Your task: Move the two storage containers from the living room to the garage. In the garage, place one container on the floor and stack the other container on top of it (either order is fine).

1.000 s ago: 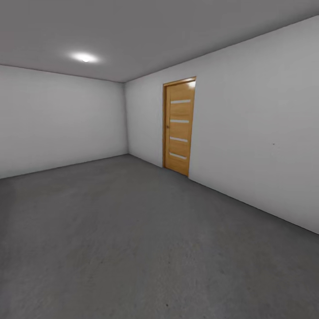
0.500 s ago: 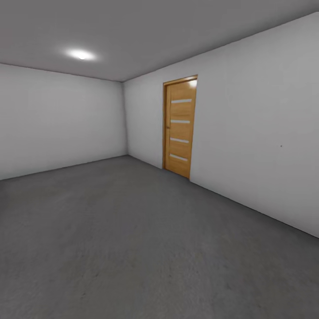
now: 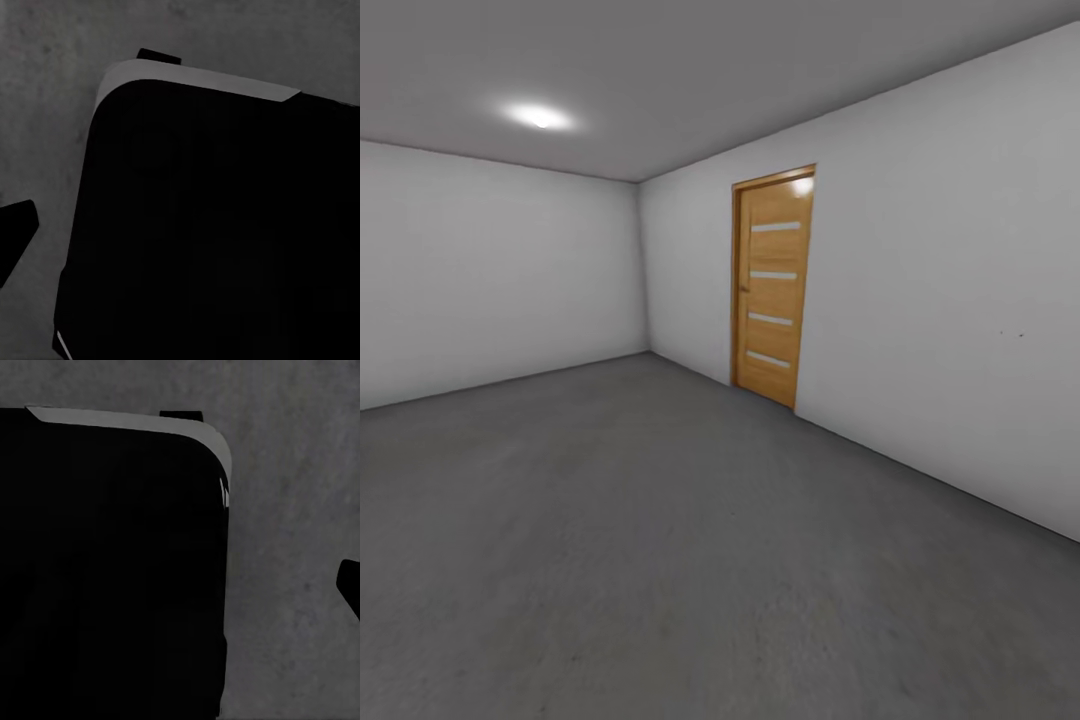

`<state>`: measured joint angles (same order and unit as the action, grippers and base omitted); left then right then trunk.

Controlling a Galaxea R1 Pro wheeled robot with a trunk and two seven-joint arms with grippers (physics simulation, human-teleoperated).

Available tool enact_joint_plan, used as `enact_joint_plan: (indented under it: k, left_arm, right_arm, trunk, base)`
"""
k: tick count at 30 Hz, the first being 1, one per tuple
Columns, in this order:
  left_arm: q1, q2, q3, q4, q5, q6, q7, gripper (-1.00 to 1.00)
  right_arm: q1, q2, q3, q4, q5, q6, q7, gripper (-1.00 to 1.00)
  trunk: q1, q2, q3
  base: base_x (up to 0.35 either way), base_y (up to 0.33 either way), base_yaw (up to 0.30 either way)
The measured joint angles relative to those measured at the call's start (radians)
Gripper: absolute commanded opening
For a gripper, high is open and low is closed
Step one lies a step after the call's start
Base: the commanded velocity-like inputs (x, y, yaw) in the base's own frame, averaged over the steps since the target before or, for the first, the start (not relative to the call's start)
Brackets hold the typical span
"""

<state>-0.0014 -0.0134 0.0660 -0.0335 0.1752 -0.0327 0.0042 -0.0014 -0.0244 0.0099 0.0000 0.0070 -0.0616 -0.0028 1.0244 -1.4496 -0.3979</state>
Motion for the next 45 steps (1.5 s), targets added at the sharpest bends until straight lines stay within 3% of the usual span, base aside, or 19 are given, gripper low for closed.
enact_joint_plan:
  k: [19, 45]
  left_arm:
    - [0.0, 0.0, 0.001, 0.0, 0.0, 0.002, 0.0, 1.0]
    - [0.0, -0.002, 0.0, 0.0, 0.001, 0.003, 0.0, 1.0]
  right_arm:
    - [0.0, 0.001, 0.0, 0.0, 0.003, -0.002, -0.001, 1.0]
    - [0.0, 0.002, 0.0, 0.0, 0.005, -0.006, -0.001, 1.0]
  trunk:
    - [0.0, 0.0, 0.0]
    - [0.0, 0.0, 0.0]
  base:
    - [0.306, 0.203, 0.0]
    - [0.323, 0.008, 0.0]
